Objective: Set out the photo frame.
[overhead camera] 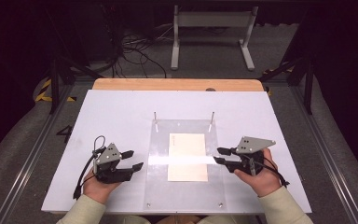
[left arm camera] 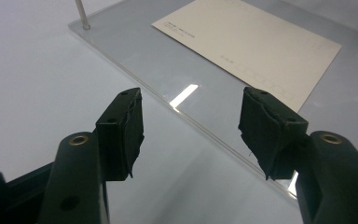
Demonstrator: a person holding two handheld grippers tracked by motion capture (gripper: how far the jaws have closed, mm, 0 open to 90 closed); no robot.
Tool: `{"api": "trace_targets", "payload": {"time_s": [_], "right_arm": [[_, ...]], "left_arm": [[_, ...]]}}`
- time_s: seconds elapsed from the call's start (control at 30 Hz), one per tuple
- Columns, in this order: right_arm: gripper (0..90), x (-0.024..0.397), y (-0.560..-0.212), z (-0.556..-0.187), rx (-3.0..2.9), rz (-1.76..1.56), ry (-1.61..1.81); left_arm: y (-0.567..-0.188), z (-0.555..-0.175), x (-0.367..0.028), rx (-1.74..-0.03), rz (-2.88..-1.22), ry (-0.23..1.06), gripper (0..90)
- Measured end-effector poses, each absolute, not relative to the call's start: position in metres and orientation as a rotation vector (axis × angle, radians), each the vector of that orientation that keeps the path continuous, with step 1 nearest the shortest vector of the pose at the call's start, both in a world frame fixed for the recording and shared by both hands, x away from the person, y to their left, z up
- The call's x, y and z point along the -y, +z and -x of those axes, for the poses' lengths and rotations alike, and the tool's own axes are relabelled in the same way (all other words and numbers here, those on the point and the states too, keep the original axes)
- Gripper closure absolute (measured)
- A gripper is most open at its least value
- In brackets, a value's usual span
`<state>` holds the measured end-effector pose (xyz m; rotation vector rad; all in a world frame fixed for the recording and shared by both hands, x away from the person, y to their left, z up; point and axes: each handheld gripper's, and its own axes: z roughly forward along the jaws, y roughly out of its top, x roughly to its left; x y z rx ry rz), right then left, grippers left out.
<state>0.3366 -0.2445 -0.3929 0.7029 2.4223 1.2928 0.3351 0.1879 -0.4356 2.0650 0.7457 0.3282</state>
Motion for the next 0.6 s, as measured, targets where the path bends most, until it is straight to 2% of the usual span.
{"api": "trace_targets", "payload": {"time_s": [0.13,0.6], "right_arm": [[60.9,0.245,-0.388,-0.357,-2.366,-0.761,1.31],[63.9,0.231,-0.379,-0.413,-2.25,-0.809,1.182]], "left_arm": [[-0.438,-0.334,-0.19,-0.753,-2.061,0.34,40.0],[-0.441,-0.331,-0.191,-0.74,-2.058,0.368,40.2]]}}
